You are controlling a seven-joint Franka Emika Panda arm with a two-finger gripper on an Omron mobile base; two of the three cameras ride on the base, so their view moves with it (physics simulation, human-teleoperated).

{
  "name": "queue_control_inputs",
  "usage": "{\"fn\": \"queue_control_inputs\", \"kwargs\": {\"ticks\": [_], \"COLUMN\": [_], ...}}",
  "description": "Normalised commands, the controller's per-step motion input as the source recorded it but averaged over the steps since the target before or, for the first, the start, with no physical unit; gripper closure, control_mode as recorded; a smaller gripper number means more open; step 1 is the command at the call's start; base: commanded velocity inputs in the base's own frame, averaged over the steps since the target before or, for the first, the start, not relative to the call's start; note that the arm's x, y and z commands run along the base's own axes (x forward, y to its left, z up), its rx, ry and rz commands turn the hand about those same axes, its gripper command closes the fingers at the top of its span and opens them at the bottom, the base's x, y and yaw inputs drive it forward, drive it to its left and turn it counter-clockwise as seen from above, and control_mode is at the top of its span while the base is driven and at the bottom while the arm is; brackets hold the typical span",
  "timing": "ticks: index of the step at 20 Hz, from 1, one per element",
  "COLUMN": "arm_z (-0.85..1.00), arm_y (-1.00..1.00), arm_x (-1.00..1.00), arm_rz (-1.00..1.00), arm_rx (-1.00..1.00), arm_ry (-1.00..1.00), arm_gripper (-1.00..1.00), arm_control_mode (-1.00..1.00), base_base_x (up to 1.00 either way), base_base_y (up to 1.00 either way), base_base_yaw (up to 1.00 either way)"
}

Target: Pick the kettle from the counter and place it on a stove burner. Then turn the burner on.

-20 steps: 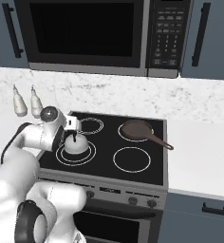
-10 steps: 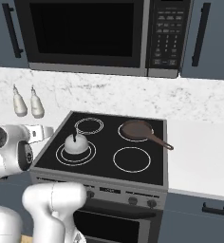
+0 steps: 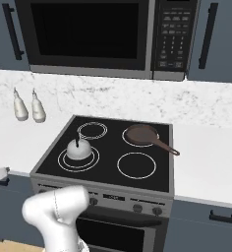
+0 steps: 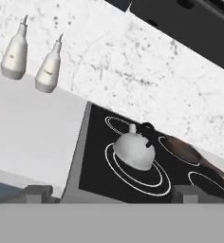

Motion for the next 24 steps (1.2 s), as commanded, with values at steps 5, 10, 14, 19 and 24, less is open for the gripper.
{"fn": "queue_control_inputs", "kwargs": {"ticks": [5,10,14,19,24], "arm_z": [-0.77,-0.36,-0.31,-0.33,-0.57], "arm_y": [-0.12,-0.37,-0.21,0.03,0.05], "arm_x": [-0.46,0.11,0.23,0.23,0.05], "arm_rz": [-0.04,0.00,0.00,0.00,0.00], "arm_rx": [0.27,0.20,0.09,0.00,0.00], "arm_ry": [-0.39,-0.22,-0.11,-0.09,-0.07], "arm_gripper": [-1.00,-1.00,-1.00,-1.00,-1.00], "arm_control_mode": [-1.00,-1.00,-1.00,-1.00,-1.00], "base_base_x": [0.00,0.00,0.00,0.00,0.00], "base_base_y": [0.00,0.00,0.00,0.00,0.00], "base_base_yaw": [0.00,0.00,0.00,0.00,0.00]}}
